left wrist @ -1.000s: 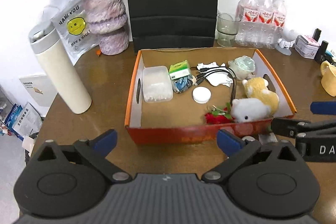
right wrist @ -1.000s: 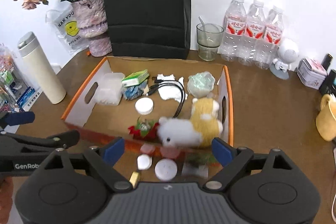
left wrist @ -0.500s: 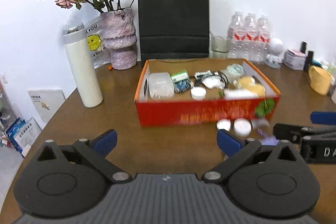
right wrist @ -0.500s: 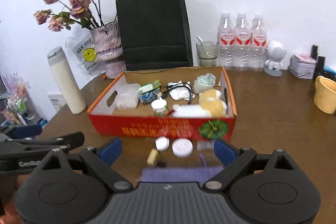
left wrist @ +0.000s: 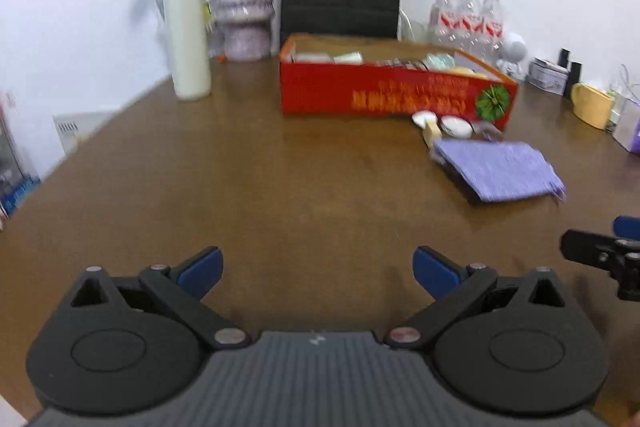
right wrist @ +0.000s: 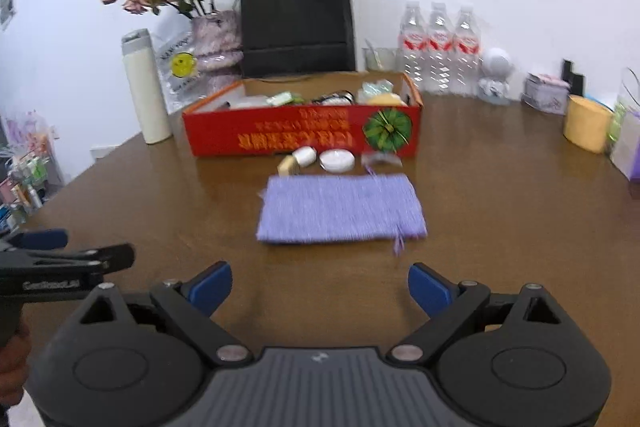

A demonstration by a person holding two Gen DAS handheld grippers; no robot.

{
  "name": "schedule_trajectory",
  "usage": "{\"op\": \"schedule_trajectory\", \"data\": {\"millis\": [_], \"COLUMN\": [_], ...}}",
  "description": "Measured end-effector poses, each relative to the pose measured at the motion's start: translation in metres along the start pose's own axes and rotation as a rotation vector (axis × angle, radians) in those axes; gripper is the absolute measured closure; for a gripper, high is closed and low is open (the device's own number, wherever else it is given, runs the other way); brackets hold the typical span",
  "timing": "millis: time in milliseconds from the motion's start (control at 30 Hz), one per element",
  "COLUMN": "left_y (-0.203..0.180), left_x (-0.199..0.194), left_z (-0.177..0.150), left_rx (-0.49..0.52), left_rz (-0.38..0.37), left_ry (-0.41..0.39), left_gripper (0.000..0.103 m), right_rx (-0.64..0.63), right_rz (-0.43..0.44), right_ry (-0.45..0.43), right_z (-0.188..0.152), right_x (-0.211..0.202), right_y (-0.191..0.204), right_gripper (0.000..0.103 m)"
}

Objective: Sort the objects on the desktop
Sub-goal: 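Move both tools back toward the purple pouch and small clear packet, then grasp the purple drawstring pouch with the left tool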

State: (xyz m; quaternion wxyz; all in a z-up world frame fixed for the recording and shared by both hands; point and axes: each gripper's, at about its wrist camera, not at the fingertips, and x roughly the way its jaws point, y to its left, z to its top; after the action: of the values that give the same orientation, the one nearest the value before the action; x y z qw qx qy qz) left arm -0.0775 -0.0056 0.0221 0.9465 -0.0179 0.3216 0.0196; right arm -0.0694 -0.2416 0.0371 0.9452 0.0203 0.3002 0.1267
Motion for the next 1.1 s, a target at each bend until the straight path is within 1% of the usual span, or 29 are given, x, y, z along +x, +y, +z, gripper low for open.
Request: {"op": "schedule_trajectory", "data": {"millis": [133, 200, 333, 433, 533, 567, 633, 700, 767, 800, 833, 867, 900, 967, 1000, 1033, 1100], "left_y": [-0.002, -0.005, -0.006, -0.011, -0.026, -0.035, -0.056, -0.073, -0.087, -0.091, -0.095, -0.098, -0.102, -0.109, -0.112, -0.115, -0.117], "left_x": [0.004, 0.005, 0.010, 0.016, 0.026, 0.031, 0.046, 0.062, 0.080, 0.088, 0.097, 0.099, 0.102, 0.106, 0.105, 0.101, 0.086], "left_z": [-0.003, 0.000, 0.005, 0.012, 0.026, 0.033, 0.047, 0.060, 0.068, 0.070, 0.072, 0.072, 0.072, 0.070, 0.068, 0.066, 0.063], "left_rx": [0.004, 0.021, 0.025, 0.023, 0.035, 0.045, 0.067, 0.071, 0.059, 0.048, 0.034, 0.030, 0.031, 0.052, 0.066, 0.090, 0.147], "left_rz": [-0.007, -0.015, -0.014, -0.061, -0.142, -0.154, -0.162, -0.191, -0.267, -0.296, -0.314, -0.309, -0.299, -0.298, -0.299, -0.299, -0.304], "left_ry": [0.023, 0.019, 0.020, 0.026, 0.021, 0.013, 0.018, 0.045, 0.094, 0.131, 0.175, 0.157, 0.151, 0.136, 0.113, 0.087, 0.000], "left_gripper": [0.000, 0.000, 0.000, 0.000, 0.000, 0.000, 0.004, 0.022, 0.027, 0.037, 0.044, 0.047, 0.066, 0.088, 0.093, 0.096, 0.099], "right_rx": [0.054, 0.058, 0.061, 0.080, 0.113, 0.126, 0.159, 0.191, 0.211, 0.224, 0.237, 0.247, 0.255, 0.263, 0.264, 0.266, 0.255], "right_rz": [0.020, 0.017, 0.025, 0.017, -0.008, -0.015, -0.030, -0.047, -0.065, -0.080, -0.091, -0.092, -0.090, -0.098, -0.100, -0.100, -0.104], "right_ry": [0.004, -0.015, 0.005, 0.023, 0.011, 0.005, -0.010, -0.013, 0.009, 0.016, 0.019, 0.020, 0.019, 0.020, 0.024, 0.033, 0.029], "right_z": [-0.009, -0.008, -0.006, -0.004, 0.003, 0.005, 0.008, 0.009, 0.009, 0.007, 0.006, 0.005, 0.004, 0.003, 0.003, 0.002, 0.002], "right_x": [0.001, -0.001, 0.005, 0.012, 0.018, 0.019, 0.019, 0.018, 0.019, 0.019, 0.018, 0.018, 0.018, 0.020, 0.022, 0.024, 0.025], "right_y": [-0.004, -0.004, -0.005, -0.011, -0.021, -0.025, -0.035, -0.044, -0.052, -0.056, -0.059, -0.062, -0.065, -0.069, -0.069, -0.070, -0.068], "right_gripper": [0.007, 0.007, 0.007, 0.007, 0.008, 0.008, 0.008, 0.008, 0.008, 0.008, 0.008, 0.008, 0.008, 0.007, 0.008, 0.007, 0.007]}}
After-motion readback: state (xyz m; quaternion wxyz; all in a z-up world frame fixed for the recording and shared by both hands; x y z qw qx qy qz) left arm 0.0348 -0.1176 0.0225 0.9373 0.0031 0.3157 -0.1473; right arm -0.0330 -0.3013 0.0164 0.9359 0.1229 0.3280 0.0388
